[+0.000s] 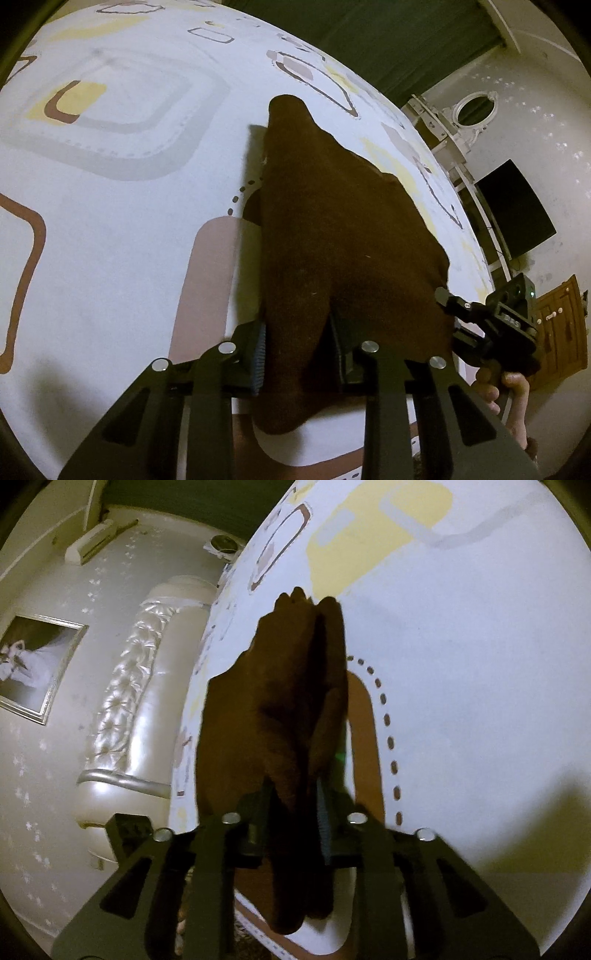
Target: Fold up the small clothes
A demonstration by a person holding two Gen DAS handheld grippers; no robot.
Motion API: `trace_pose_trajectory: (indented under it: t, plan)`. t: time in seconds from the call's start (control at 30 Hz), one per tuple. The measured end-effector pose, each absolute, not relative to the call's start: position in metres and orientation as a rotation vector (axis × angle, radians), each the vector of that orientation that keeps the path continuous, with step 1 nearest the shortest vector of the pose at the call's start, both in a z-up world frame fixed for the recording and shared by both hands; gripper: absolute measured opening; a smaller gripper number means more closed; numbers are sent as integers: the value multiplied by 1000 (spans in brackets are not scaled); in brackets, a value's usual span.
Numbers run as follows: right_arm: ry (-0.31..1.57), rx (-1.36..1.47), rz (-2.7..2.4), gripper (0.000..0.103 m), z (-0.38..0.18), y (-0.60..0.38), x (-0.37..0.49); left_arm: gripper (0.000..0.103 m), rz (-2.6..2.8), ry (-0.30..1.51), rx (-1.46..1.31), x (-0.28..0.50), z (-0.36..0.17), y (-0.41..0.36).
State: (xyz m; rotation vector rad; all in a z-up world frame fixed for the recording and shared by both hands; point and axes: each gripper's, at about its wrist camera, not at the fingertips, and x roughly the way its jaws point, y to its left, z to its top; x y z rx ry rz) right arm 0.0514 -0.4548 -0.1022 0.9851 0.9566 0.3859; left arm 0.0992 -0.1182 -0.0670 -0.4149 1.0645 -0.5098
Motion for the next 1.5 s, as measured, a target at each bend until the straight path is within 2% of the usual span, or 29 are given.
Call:
trace_pose_trajectory:
  t: [0.07, 0.13, 0.3, 0.33, 0.37, 0.4, 0.43, 0.8, 0.97, 1.1, 1.13, 1.27, 1.5]
  plan:
    - [956, 1008, 376, 46, -101, -455, 46, 29, -511, 1071, -421, 101, -68, -118]
    - [955, 1001, 383, 53, -99, -454, 39, 29, -511, 1072, -417, 102, -68, -118]
    - [996, 929, 437, 56, -101, -436, 31, 29, -507, 1071, -414, 102, -69, -118]
    - [1001, 910, 440, 54, -101, -433, 31, 29, -505, 1069, -412, 100, -69, -118]
    - [1002, 891, 434, 45, -101, -430, 31, 29, -505, 1069, -409, 100, -68, -118]
    - [1013, 879, 431, 34, -103, -427, 32, 30, -503, 1068, -407, 99, -68, -118]
    - [1037, 895, 444, 13, -108, -425, 34, 30, -501, 1069, -405, 99, -68, -118]
    - [1008, 969, 440, 12, -122, -442, 24, 33, -521, 1059, -373, 100, -70, -120]
    - [983, 1016, 430, 23, -118, -449, 13, 47, -545, 1070, -401, 95, -72, -115]
    - [986, 1021, 388, 33, -111, -454, -2, 64, -508, 1058, -355, 81, -64, -114]
    - [990, 1011, 375, 40, -107, -453, -6, 70, -497, 1057, -336, 78, -62, -115]
    - [1016, 921, 317, 62, -89, -446, -29, 78, -447, 1065, -258, 58, -57, -115]
    - [1027, 689, 150, 70, -63, -419, -69, 83, -292, 1050, -193, 16, -50, -97]
